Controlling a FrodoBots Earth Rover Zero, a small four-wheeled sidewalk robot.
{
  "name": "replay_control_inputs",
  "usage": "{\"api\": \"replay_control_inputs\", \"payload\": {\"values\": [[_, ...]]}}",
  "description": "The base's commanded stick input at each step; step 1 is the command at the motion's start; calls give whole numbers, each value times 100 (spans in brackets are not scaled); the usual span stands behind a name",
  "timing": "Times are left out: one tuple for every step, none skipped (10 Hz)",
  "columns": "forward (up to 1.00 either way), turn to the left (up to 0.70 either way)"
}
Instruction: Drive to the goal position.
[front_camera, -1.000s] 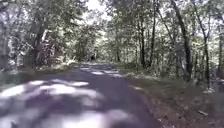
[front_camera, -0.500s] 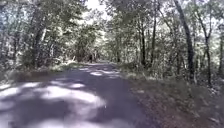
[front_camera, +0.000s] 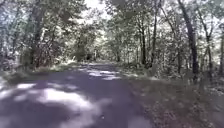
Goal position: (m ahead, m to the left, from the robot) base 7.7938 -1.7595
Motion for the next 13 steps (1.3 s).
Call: {"api": "replay_control_inputs", "payload": {"values": [[45, 0], [45, 0], [45, 0], [45, 20], [45, 27], [45, 27], [45, 27], [45, 27], [45, 21], [45, 0], [45, 0], [45, 0], [45, 0]]}}
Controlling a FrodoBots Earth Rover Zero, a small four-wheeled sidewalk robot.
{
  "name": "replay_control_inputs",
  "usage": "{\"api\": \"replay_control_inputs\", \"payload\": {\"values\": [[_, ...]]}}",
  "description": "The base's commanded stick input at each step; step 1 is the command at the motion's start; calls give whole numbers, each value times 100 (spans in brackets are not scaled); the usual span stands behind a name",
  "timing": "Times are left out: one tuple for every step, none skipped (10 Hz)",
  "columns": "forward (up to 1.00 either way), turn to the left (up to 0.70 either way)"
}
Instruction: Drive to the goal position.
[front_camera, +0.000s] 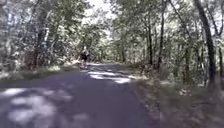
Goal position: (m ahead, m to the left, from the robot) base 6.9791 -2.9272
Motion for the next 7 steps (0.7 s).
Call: {"api": "replay_control_inputs", "payload": {"values": [[45, 0], [45, 0], [45, 0], [45, 0], [45, 0], [45, 0], [45, 0]]}}
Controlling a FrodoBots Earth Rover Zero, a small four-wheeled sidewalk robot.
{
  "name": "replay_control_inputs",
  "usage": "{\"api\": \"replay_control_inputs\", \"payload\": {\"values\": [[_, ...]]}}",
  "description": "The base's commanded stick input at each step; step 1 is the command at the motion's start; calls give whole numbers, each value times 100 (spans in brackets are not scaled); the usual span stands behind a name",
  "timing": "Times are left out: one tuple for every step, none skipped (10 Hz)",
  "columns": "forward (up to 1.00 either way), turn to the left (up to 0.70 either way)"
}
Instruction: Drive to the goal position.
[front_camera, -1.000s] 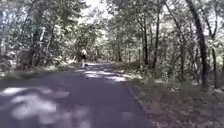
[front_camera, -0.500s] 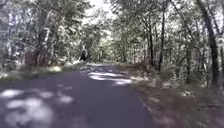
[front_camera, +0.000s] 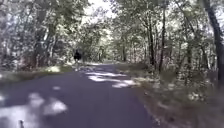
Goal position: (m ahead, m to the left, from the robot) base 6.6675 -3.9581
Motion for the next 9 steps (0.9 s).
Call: {"api": "replay_control_inputs", "payload": {"values": [[45, 0], [45, 0], [45, 0], [45, 0], [45, 0], [45, 0], [45, 0], [45, 0], [45, 0]]}}
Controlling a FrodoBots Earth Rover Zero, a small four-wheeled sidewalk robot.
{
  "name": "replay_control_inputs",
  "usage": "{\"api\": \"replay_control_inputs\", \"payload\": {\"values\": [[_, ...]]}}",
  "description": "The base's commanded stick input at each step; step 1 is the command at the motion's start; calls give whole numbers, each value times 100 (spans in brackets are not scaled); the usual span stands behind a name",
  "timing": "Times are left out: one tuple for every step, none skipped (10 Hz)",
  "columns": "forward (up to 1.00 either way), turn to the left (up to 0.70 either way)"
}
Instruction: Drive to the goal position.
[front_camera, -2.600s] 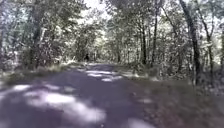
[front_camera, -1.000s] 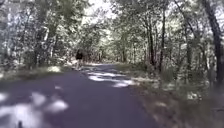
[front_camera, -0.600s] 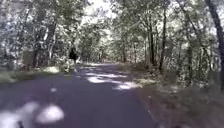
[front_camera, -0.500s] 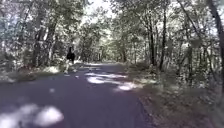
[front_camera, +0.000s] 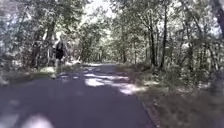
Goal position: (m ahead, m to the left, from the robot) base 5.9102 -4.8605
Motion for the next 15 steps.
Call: {"api": "replay_control_inputs", "payload": {"values": [[45, 0], [45, 0], [45, 0], [45, 0], [45, 0], [45, 0], [45, 0], [45, 0], [45, 0], [45, 0], [45, 0], [45, 0], [45, 0], [45, 0], [45, 0]]}}
